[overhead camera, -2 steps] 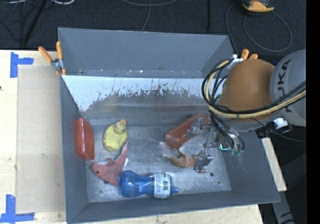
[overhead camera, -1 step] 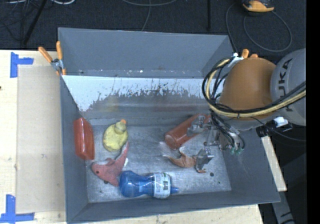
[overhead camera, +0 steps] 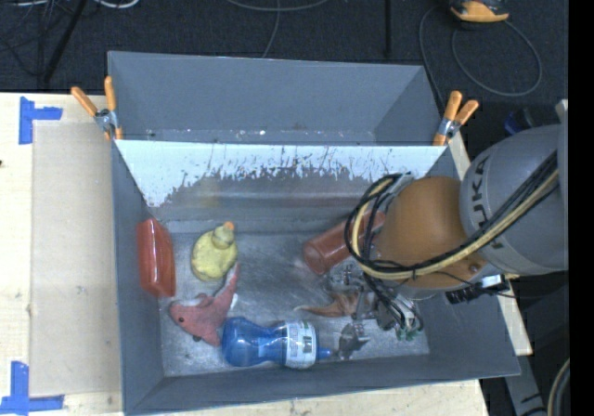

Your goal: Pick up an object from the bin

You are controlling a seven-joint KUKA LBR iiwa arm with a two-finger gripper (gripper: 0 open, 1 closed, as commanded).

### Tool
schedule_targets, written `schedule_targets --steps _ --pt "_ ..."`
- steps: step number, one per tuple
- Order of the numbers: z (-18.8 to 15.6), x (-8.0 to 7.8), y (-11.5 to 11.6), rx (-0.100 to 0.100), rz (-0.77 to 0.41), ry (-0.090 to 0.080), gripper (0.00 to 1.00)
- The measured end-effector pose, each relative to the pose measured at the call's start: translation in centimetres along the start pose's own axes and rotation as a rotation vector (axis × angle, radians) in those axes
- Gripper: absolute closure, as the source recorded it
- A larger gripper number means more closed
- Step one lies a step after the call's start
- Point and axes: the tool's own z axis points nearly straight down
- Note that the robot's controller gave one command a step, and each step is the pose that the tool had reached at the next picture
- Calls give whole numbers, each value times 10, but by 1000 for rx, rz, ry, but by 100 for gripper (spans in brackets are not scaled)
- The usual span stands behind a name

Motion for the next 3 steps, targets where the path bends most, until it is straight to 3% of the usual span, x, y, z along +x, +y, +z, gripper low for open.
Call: schedule_targets --steps 1,2,3 --pt "-11 9 1 -1 -66 21 0" --pt "-13 17 27 -1 -55 21 0" --pt "13 9 51 0 -127 -1 0"
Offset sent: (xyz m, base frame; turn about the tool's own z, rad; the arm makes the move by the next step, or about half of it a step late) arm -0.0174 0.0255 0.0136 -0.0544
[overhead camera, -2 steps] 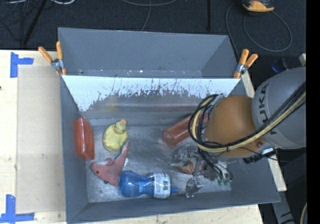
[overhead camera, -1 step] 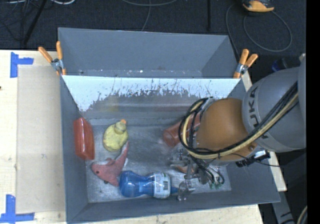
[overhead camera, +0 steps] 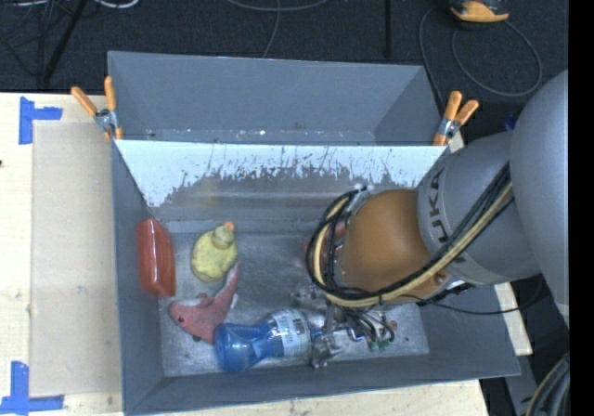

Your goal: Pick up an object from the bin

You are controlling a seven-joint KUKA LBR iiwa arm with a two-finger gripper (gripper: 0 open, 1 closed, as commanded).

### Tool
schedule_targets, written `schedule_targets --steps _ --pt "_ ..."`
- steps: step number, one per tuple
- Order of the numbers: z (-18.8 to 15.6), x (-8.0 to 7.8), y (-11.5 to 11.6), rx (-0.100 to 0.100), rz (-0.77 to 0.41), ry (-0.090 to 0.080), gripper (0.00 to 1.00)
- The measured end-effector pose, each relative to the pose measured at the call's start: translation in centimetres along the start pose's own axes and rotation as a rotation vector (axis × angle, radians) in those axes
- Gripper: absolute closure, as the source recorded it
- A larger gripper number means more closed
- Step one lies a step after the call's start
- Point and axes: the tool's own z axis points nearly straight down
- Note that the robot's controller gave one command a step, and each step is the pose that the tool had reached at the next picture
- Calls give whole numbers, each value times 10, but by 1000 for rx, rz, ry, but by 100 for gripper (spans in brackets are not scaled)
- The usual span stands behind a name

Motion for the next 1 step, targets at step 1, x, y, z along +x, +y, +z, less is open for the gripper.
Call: schedule_targets --steps 1 --pt "1 0 34 -2 -105 14 100"
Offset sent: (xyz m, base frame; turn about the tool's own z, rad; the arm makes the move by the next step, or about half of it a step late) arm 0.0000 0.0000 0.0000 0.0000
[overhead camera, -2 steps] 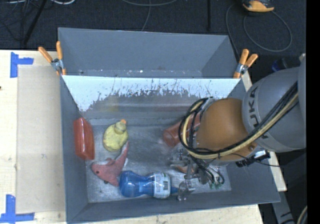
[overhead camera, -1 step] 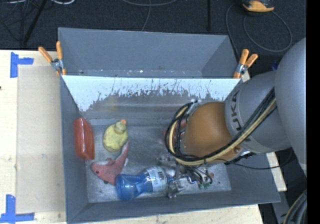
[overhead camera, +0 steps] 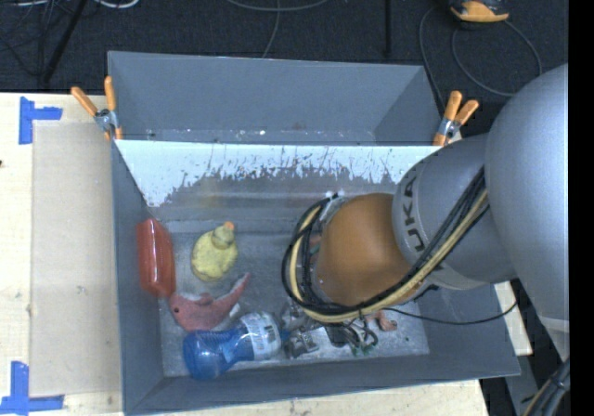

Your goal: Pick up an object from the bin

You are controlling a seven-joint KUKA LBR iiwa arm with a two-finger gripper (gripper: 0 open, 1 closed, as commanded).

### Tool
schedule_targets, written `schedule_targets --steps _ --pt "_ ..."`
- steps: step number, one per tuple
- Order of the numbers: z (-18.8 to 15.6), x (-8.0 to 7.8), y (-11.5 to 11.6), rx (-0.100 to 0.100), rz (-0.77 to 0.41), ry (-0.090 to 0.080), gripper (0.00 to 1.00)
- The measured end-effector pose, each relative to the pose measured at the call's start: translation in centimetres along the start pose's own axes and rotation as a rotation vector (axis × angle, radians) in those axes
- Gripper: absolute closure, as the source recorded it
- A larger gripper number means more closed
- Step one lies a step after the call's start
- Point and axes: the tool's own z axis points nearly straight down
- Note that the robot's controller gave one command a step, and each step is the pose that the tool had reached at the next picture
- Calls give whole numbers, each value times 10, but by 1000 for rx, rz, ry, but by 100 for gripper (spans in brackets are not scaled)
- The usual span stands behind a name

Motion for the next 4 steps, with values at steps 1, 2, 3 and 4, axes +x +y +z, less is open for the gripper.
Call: schedule_targets --steps 1,2,3,4 --pt "0 0 0 0 0 0 100" --pt "-3 1 0 -1 0 5 100" --pt "-23 4 1 -2 -1 15 100" --pt "-47 1 1 -2 -1 6 100"
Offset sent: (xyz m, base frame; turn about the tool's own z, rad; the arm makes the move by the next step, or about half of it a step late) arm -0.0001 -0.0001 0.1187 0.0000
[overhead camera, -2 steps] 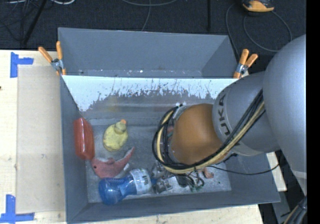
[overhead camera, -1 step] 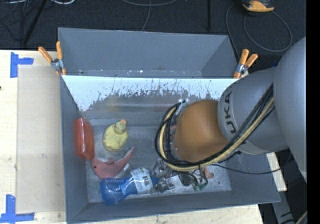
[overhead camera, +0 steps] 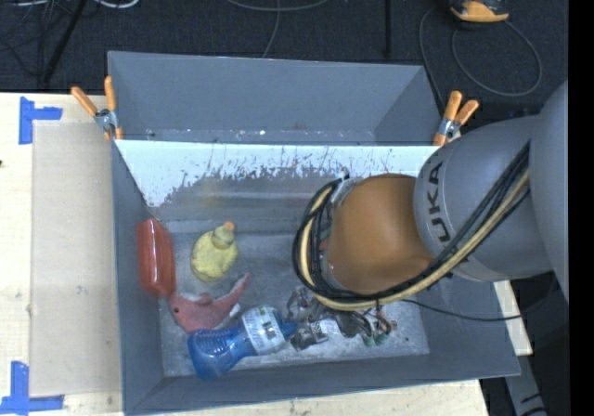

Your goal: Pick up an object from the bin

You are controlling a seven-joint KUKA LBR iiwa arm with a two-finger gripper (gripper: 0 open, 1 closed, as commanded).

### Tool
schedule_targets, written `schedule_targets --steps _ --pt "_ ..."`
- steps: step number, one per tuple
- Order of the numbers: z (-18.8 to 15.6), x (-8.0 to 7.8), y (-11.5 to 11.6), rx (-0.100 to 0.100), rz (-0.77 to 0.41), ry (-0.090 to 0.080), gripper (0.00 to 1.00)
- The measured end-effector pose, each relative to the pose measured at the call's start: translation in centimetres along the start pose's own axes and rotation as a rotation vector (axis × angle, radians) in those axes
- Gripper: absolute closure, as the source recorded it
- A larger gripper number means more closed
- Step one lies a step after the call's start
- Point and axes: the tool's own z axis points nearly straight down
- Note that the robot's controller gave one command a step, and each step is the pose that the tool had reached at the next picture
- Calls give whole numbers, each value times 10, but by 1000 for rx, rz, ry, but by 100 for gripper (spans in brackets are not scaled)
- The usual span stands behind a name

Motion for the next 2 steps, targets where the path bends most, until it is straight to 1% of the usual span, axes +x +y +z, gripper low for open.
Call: schedule_targets --steps 1,2 --pt "-1 2 0 0 0 4 100" --pt "-17 1 0 0 -1 2 100"
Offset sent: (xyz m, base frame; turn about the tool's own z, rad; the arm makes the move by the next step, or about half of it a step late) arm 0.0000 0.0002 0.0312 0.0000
